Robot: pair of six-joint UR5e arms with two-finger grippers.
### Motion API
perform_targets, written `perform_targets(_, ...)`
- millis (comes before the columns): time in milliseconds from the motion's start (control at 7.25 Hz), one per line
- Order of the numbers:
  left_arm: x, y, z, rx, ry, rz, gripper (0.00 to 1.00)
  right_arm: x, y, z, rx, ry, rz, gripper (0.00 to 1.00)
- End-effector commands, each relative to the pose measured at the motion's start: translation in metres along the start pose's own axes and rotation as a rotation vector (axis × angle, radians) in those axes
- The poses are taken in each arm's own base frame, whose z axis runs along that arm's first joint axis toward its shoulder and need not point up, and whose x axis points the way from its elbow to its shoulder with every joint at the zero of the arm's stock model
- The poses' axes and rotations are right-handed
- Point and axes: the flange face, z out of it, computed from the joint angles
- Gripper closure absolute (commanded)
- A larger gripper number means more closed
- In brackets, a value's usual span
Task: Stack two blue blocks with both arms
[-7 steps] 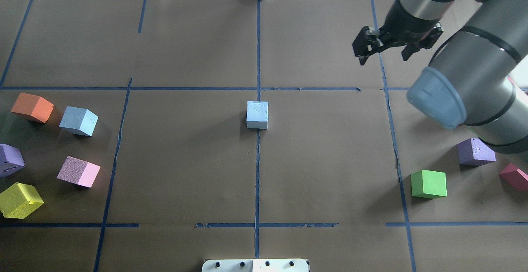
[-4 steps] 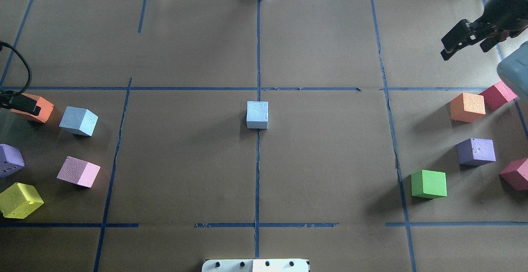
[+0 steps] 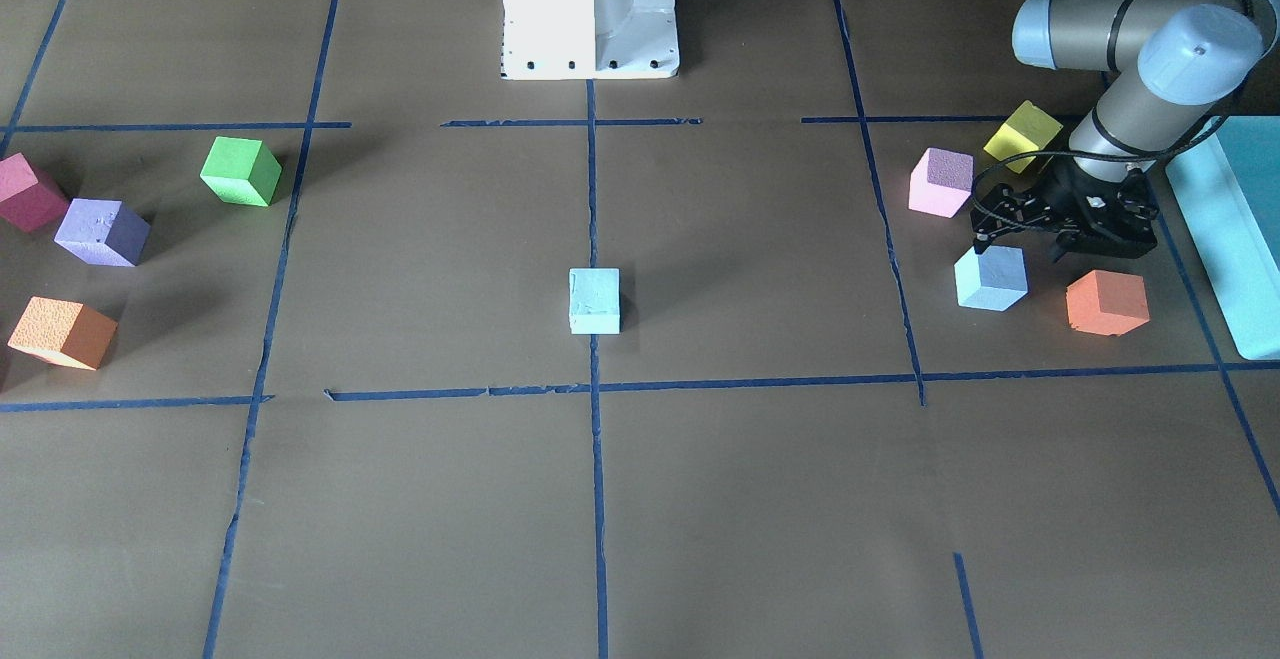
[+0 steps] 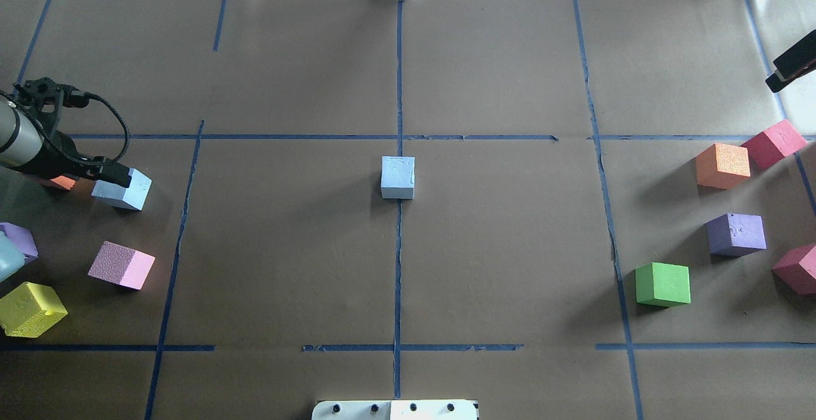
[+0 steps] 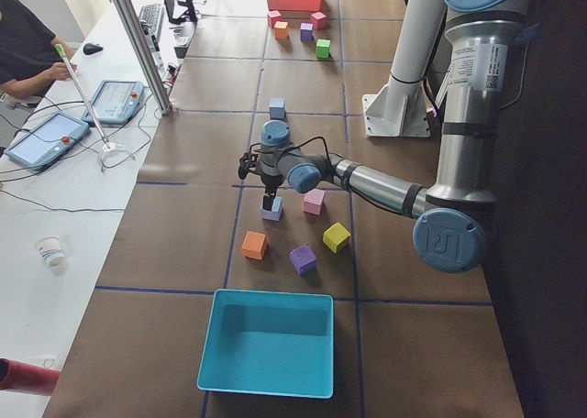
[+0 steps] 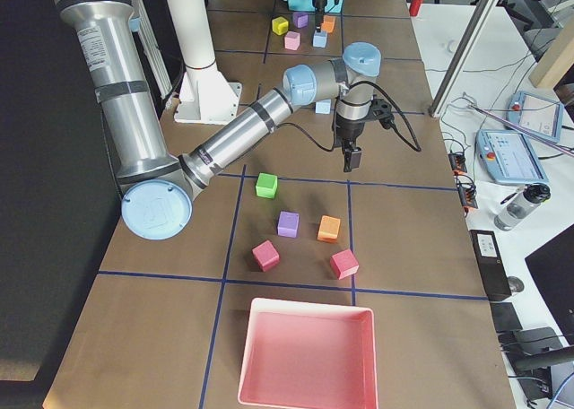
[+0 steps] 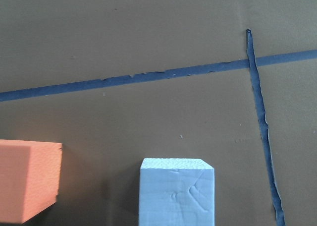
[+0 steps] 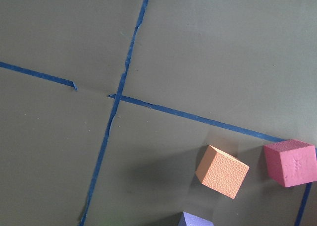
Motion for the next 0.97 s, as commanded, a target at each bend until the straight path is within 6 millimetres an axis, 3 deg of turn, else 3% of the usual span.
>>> perform_targets(0,0.002,-0.003,0.019,-0.014,-0.019,-0.002,0.0,0.006,0.003,-0.002,0.002,0.002,0.005,0.0)
perform_targets(552,0.009,-0.004,0.039,-0.042,-0.025,0.002,0.03,0.009,0.003,-0.002,0.002,0.006,0.01,0.0)
perform_targets(828,0.006,-0.004,0.044,-0.051,-0.033,0.001,0.35,0.008,0.003,-0.002,0.003,0.006,0.009,0.0)
